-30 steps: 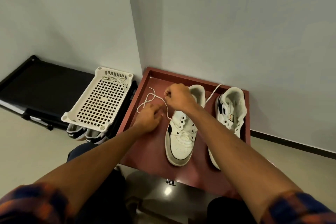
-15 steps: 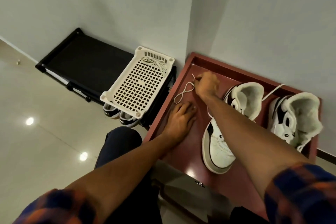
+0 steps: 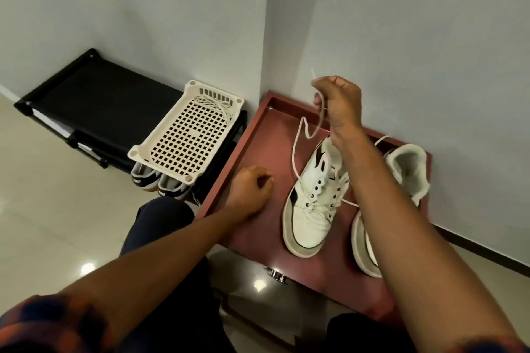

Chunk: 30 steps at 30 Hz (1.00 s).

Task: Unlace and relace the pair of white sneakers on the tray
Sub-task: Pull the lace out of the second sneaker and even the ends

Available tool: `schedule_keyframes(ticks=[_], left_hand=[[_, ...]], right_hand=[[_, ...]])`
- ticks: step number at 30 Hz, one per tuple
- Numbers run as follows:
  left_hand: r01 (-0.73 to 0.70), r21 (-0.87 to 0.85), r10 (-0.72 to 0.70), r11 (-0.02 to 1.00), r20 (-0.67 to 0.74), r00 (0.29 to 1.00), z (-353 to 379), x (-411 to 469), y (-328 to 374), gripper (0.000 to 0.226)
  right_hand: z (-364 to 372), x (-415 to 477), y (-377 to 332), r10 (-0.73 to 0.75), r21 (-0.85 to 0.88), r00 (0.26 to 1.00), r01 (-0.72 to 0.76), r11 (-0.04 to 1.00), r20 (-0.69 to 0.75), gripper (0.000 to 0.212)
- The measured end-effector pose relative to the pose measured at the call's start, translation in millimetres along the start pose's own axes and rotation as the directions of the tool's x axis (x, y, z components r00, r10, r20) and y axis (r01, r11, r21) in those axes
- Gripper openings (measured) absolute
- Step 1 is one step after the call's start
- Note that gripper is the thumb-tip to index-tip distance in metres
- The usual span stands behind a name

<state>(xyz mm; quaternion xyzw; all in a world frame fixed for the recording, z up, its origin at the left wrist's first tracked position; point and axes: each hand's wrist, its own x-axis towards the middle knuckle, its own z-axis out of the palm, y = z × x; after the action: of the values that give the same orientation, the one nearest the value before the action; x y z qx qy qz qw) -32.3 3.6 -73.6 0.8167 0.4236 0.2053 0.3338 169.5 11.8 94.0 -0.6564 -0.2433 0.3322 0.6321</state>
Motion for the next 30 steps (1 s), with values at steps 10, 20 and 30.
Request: schedule_keyframes(ticks=[10,20,30], left_hand=[[0.093,-0.356,-0.132,0.930,-0.088,0.987,-33.3,11.7,71.6,0.007],[0.101,-0.056,-0.086,0.993,0.226,0.970,-8.0,34.1,139.0,0.041],[0.309,-0.446,-0.067,0.840,0.481,0.874,-15.2,7.3,135.2,0.022]], right_hand=[[-108.7,-136.4,-1.7,0.377,0.012,0.884,-0.396,0.918,0.276,0.023],[-122.9,-216.2,55.2,0.597,-0.423,0.524,-0.422,0.802,0.608,0.009],[-98.8,-170.0,91.4,0.500,0.423,0.860,-0.417,0.804,-0.101,0.008]])
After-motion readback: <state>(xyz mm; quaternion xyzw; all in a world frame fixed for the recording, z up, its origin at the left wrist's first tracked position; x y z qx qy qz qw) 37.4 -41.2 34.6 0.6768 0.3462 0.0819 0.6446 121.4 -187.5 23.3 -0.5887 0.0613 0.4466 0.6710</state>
